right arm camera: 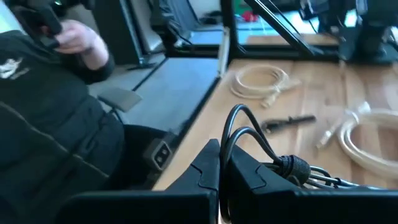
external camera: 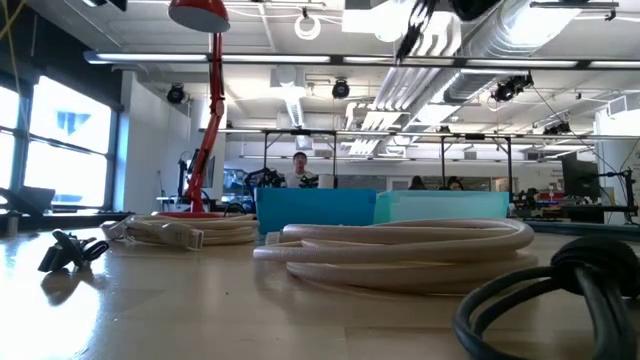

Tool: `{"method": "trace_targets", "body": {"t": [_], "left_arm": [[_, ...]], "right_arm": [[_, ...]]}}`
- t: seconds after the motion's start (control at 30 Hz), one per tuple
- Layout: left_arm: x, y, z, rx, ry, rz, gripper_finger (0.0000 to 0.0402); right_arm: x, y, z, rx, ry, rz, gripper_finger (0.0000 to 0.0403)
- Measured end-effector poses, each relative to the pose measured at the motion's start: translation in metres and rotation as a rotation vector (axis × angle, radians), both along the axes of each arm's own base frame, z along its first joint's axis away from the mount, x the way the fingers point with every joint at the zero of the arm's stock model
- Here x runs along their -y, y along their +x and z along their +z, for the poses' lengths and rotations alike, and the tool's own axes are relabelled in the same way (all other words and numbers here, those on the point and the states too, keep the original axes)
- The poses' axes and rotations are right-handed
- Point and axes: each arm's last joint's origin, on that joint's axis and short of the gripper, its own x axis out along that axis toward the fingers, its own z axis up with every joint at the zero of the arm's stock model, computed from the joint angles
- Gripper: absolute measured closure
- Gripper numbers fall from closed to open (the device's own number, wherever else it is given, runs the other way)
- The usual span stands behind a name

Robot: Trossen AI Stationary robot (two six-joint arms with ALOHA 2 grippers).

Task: Pick & Place USB Port
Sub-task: Put the black USB cable into the blue bin

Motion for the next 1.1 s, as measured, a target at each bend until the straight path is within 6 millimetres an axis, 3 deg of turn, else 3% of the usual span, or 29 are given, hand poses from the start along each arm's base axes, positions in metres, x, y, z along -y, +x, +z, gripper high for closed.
{"method": "trace_targets", "body": {"t": [0.23, 0.93, 1.1], "left_arm": [[0.006, 0.017, 0.009, -0.05, 0.015, -0.088, 0.0207], [0.006, 0.019, 0.007, -0.046, 0.06, -0.091, 0.0207], [0.009, 0.028, 0.0, -0.031, 0.057, -0.103, 0.0207]], "right_arm": [[-0.011, -0.003, 0.011, 0.06, -0.04, 0.061, 0.0403], [-0.003, 0.001, 0.015, 0.114, -0.063, 0.035, 0.0403], [-0.002, 0.003, 0.015, 0.123, -0.06, 0.03, 0.0403]]}}
